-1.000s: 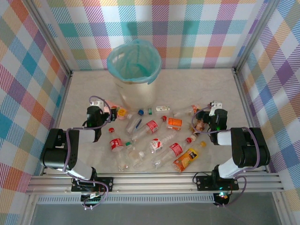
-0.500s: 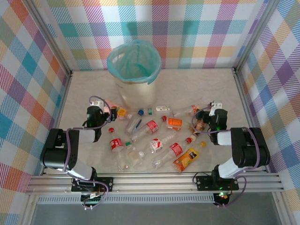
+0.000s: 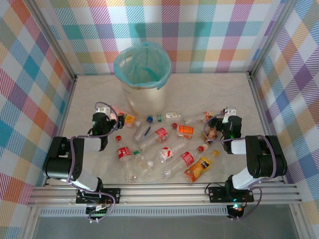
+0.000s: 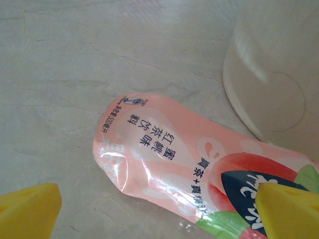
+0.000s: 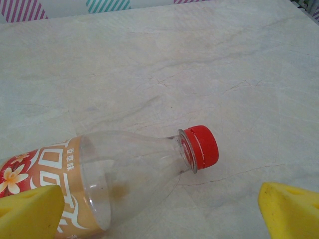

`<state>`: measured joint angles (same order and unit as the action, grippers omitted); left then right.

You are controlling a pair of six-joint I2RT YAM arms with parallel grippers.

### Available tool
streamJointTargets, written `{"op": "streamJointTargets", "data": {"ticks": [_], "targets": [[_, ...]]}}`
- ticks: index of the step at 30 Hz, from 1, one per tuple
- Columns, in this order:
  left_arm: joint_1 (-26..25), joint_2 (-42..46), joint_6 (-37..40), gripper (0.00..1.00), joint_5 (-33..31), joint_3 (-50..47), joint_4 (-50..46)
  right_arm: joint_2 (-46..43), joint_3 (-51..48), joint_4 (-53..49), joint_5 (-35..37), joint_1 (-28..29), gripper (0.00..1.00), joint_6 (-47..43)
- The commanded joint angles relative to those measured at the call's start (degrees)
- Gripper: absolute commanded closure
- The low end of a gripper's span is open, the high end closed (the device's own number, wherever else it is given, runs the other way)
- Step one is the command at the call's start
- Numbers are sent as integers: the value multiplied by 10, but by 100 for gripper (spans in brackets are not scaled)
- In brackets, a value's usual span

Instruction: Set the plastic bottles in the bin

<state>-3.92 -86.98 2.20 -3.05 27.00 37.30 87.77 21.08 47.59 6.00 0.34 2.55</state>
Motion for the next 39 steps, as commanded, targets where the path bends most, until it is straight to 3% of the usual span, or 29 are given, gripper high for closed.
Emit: {"op": "streamJointTargets", "data": {"ticks": [1,12,19,27,33,39], "targets": [[6,67,-12,0,-7,-10,-19,-54,29,-52,-5,2,0,4],[-37,342,-47,0,-56,-2,-237,-235,163,-416,-14,7,1,93],[-126,428,-32,3,-57,105,-423,-288,271,-686,-77,14,3,187],[-300,398,80,9,-29,225,-571,-287,319,-913,-202,14,18,203],[-440,290,150,10,-8,300,-641,-312,298,-1006,-180,13,23,206],[-546,208,171,9,31,325,-612,-328,281,-1032,-169,12,31,226]]}}
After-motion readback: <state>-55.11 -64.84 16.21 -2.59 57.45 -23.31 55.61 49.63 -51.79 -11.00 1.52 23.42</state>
